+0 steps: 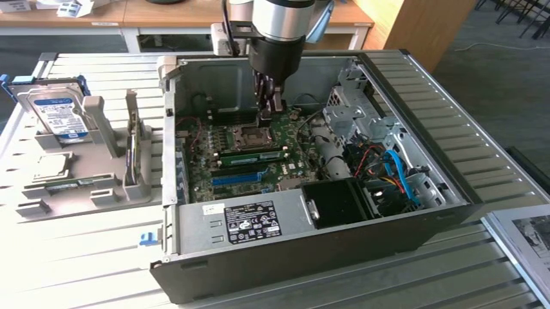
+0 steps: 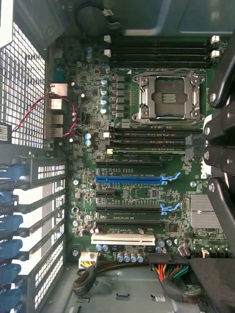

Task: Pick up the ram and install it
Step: 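Press down the ram until it locks into place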

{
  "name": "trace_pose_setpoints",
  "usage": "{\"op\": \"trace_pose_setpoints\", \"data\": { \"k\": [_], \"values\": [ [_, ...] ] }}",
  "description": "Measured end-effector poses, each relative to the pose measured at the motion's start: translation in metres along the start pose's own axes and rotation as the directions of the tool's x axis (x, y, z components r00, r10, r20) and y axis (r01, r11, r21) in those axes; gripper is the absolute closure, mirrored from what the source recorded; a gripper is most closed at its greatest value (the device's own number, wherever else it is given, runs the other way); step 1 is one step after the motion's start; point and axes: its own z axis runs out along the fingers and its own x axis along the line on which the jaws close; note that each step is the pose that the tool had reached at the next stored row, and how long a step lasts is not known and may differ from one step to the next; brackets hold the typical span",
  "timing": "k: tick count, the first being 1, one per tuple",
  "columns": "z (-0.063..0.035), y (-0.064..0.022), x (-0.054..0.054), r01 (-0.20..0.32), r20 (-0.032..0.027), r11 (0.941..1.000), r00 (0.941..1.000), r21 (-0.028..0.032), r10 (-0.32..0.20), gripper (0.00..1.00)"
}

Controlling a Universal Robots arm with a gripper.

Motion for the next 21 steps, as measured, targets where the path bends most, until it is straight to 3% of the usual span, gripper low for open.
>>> {"op": "trace_pose_setpoints", "data": {
  "k": [21],
  "values": [
    [-0.0203, 0.0005, 0.0, 0.0, 0.0, 1.0, 1.0, 0.0, 0.0, 0.9]
  ]
}}
